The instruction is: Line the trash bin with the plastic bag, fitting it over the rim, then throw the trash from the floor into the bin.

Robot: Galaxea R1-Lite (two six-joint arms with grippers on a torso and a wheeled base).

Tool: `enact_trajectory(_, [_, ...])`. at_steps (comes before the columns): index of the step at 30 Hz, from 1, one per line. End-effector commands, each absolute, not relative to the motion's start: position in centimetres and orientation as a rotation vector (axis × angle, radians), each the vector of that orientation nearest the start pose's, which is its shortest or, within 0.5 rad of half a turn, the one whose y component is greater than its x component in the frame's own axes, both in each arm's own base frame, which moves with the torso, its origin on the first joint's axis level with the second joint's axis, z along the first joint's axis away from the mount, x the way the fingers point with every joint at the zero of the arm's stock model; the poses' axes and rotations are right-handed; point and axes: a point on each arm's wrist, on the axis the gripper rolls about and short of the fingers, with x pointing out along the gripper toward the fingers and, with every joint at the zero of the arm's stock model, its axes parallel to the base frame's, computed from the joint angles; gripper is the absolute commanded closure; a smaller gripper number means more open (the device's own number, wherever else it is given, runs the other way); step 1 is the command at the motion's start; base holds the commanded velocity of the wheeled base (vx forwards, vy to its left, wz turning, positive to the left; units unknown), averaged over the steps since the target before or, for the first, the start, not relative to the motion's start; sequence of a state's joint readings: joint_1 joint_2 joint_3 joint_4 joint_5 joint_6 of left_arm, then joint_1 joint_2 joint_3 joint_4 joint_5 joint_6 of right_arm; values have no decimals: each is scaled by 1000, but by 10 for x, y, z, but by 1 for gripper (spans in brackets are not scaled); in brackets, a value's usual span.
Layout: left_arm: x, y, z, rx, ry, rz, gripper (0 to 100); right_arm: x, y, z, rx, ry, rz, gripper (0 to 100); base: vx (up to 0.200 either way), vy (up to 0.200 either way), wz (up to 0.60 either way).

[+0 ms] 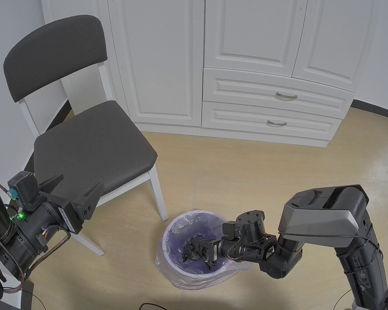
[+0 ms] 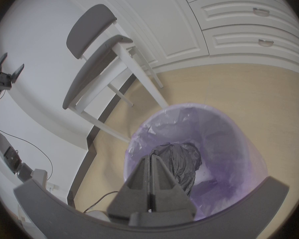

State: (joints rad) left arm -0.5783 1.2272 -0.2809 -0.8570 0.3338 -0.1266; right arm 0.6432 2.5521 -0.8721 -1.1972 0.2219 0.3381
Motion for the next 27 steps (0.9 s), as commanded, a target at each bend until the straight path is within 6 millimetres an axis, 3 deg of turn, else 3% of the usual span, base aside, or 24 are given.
enact_trajectory(1, [141, -83, 176, -87, 97, -238, 0, 312, 243, -66, 200, 633, 758, 100, 0, 0, 0])
enact_trajectory(5, [141, -83, 176, -87, 97, -238, 0, 314, 245, -65, 204, 624, 756, 100, 0, 0, 0])
enact_trajectory(6, [141, -83, 176, -87, 97, -238, 0, 314, 245, -65, 204, 624, 756, 0, 0, 0, 0])
enact_trajectory(20, [140, -83, 176, -88, 94, -238, 0, 311, 243, -30, 222, 542, 770, 0, 0, 0, 0])
enact_trajectory(24, [140, -83, 175, -87, 97, -238, 0, 303, 233, -9, 179, 503, 771, 0, 0, 0, 0])
enact_trajectory(27, [140, -82, 174, -84, 99, -236, 0, 297, 210, 25, 18, 379, 728, 0, 0, 0, 0])
